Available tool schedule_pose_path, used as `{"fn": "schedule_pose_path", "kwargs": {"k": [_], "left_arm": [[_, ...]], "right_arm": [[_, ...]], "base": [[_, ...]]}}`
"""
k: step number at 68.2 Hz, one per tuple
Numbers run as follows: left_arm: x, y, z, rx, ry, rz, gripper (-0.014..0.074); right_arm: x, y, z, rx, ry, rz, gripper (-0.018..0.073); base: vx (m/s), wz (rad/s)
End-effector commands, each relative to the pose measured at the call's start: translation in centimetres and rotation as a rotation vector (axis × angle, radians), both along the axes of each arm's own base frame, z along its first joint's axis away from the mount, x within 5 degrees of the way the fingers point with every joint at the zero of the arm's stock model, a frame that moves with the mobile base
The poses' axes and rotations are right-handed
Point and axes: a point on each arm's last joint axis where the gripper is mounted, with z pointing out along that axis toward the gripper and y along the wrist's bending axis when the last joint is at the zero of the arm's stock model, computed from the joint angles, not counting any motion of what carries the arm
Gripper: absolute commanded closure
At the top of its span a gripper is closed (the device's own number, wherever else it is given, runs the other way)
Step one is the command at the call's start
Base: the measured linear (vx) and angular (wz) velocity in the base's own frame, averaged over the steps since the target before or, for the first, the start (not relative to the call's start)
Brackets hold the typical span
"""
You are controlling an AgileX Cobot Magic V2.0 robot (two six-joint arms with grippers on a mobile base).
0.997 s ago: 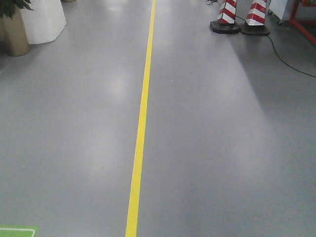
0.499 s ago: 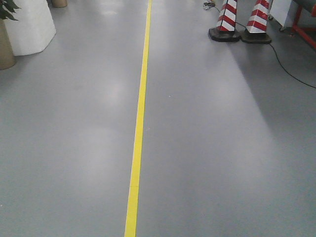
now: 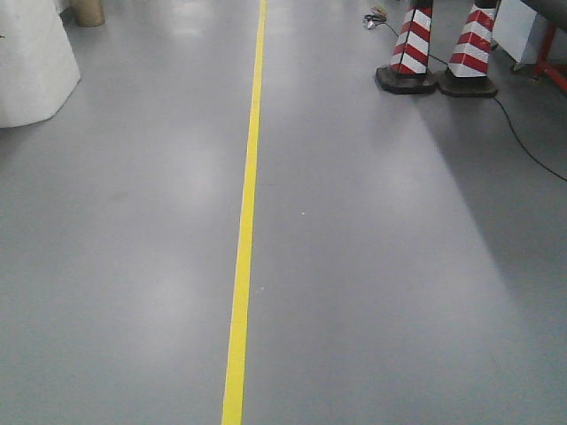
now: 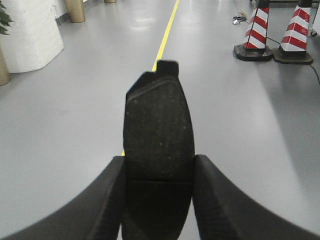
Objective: Move and align brake pads A on conveyor
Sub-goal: 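Turn the base away from the table holding both brake pads, then drive the base along the yellow line past the striped cones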
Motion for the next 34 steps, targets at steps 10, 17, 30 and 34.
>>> {"fn": "schedule_pose_path", "kwargs": {"k": [10, 17, 30, 34], "left_arm": [[0.30, -0.01, 1.71, -0.028, -0.115, 0.006, 0.0603], [0.30, -0.01, 1.71, -0.028, -0.115, 0.006, 0.0603], [0.30, -0.01, 1.71, -0.028, -0.114, 0.006, 0.0603], [0.30, -0.01, 1.71, -0.028, -0.114, 0.006, 0.0603]], "right_arm": [[0.12, 0.01, 1.79, 0.010, -0.121, 0.001, 0.0564], [0.11, 0.00, 1.75, 0.009, -0.117, 0.001, 0.0564], [0.10, 0.00, 1.73, 0.009, -0.114, 0.001, 0.0564], [0.10, 0.00, 1.73, 0.009, -0.114, 0.001, 0.0564]], "base": [[0.67, -0.08], [0.69, -0.11], [0.70, -0.11], [0.70, -0.10]]}}
